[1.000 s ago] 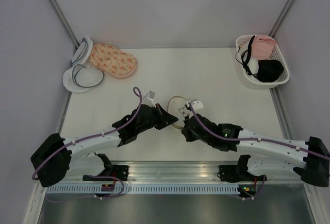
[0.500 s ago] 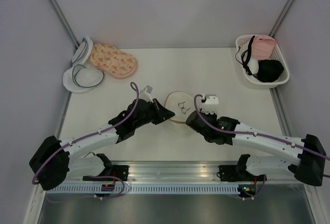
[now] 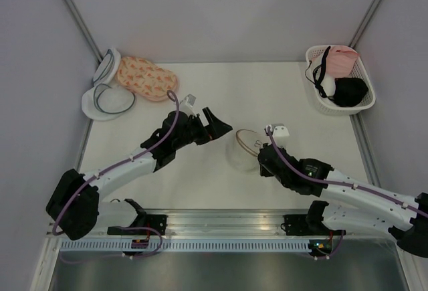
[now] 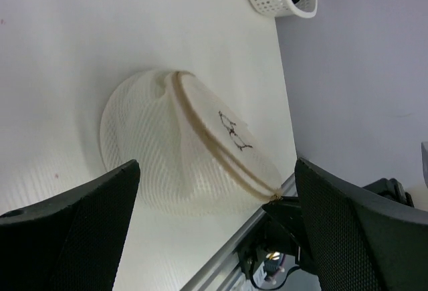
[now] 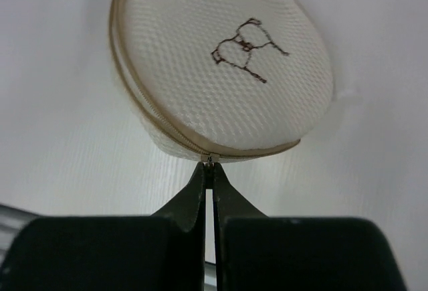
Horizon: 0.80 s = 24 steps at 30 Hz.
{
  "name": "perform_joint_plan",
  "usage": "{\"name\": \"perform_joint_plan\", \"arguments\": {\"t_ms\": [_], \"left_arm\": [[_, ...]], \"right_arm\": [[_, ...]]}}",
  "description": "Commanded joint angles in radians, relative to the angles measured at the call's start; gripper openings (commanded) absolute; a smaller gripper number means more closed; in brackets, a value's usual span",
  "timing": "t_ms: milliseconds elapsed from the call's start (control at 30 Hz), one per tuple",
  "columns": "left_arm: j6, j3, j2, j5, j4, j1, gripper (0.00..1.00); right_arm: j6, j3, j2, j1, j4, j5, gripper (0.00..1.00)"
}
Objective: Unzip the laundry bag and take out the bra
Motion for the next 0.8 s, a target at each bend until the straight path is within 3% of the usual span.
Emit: {"name": "perform_joint_plan", "arguments": {"t_ms": [0,133,333,467,533,567,600,667,767], "left_arm": [[-0.091,-0.105,-0.112,-0.022,-0.027,-0.022,1.0],[-0.196,-0.188,-0.167,-0.01,0.016,-0.098,1.0],[-0.248,-0.193,-0.069,0.003,0.191,-0.191,0.98],[-0.234,-0.139,0.024,0.013,0.22,-0.214,0.87],[-0.234,-0.146,0.037,0.012,0.241,-0.214,0.63],[-0.233,-0.153,0.035,0.003,0.257,-0.214,0.35],[-0.233,-0.159,0.032,-0.002,0.257,-0.214,0.23],[-0.237,-0.182,0.018,-0.025,0.249,-0.214,0.06],[-0.239,-0.211,-0.019,-0.06,0.24,-0.213,0.02]], "right_arm": [[-0.105,-0.041,-0.032,-0.002,0.162,-0.208,0.0],[-0.159,-0.084,-0.054,-0.002,0.372,-0.409,0.0],[-0.188,-0.085,0.006,0.0,0.439,-0.507,0.0],[-0.183,-0.102,0.028,0.0,0.45,-0.538,0.0],[-0.18,-0.107,0.019,0.0,0.431,-0.526,0.0],[-0.174,-0.107,0.016,0.0,0.42,-0.515,0.0],[-0.174,-0.107,0.012,-0.002,0.402,-0.5,0.0],[-0.168,-0.096,0.0,-0.002,0.352,-0.459,0.01],[-0.157,-0.085,-0.018,0.0,0.286,-0.411,0.0]]}}
